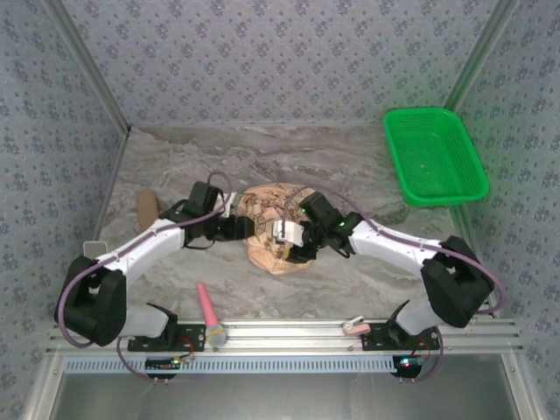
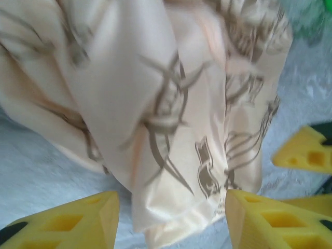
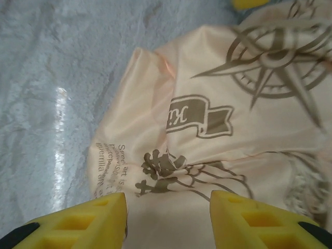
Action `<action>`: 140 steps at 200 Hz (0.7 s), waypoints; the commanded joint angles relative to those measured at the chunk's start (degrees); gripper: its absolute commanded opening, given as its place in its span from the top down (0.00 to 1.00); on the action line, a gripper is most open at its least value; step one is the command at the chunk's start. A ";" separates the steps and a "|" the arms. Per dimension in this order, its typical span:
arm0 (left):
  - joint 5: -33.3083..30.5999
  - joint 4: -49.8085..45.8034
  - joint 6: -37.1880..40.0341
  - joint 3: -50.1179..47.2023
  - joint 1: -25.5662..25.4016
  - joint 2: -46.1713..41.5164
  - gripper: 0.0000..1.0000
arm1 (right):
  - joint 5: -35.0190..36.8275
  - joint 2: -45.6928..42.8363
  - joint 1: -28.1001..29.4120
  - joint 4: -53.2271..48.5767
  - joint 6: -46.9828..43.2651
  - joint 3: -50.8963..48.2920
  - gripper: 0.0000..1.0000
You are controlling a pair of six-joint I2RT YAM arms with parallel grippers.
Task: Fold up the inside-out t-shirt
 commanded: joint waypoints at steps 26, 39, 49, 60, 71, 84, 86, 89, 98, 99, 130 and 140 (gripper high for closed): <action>-3.58 0.92 -0.03 0.93 -3.87 10.92 0.61 | 15.20 6.87 3.17 6.57 0.38 0.61 1.00; -3.33 0.93 1.16 2.48 -3.88 11.17 0.83 | 12.72 3.42 2.01 6.70 1.86 0.73 1.00; -3.42 0.42 2.23 3.27 -3.93 10.34 0.94 | 6.57 -0.45 0.02 5.94 2.85 0.96 1.00; -4.65 -0.99 4.13 3.80 -3.74 9.26 1.00 | -4.43 -4.73 -3.19 4.12 2.47 0.73 1.00; -6.88 -3.02 5.97 3.87 -3.12 8.74 1.00 | -15.94 -8.76 -6.25 1.91 -0.29 -0.19 1.00; -8.65 -4.34 6.56 2.42 -1.13 8.59 1.00 | -23.22 -12.39 -7.95 -0.33 -5.07 -2.23 1.00; -8.59 -4.22 6.53 2.05 -0.86 8.65 1.00 | -23.42 -12.86 -7.97 -0.34 -5.46 -2.73 1.00; -8.49 -3.97 6.34 1.46 -0.27 8.68 1.00 | -23.08 -13.35 -7.97 0.03 -5.56 -3.44 1.00; -7.64 -2.50 5.63 -0.54 1.20 8.86 0.98 | -22.12 -14.17 -7.38 -0.32 -7.03 -5.02 1.00; -7.50 -2.40 5.55 -0.79 1.31 8.87 0.98 | -22.06 -14.18 -7.28 -0.56 -7.33 -5.09 1.00; -1.31 2.82 6.17 -3.85 -0.23 10.80 0.85 | -16.03 -10.08 -5.17 -0.96 -4.99 -3.83 0.87; -1.08 2.35 6.01 -3.26 -1.34 11.36 0.74 | -9.73 -8.62 -5.33 4.65 0.24 -3.89 0.81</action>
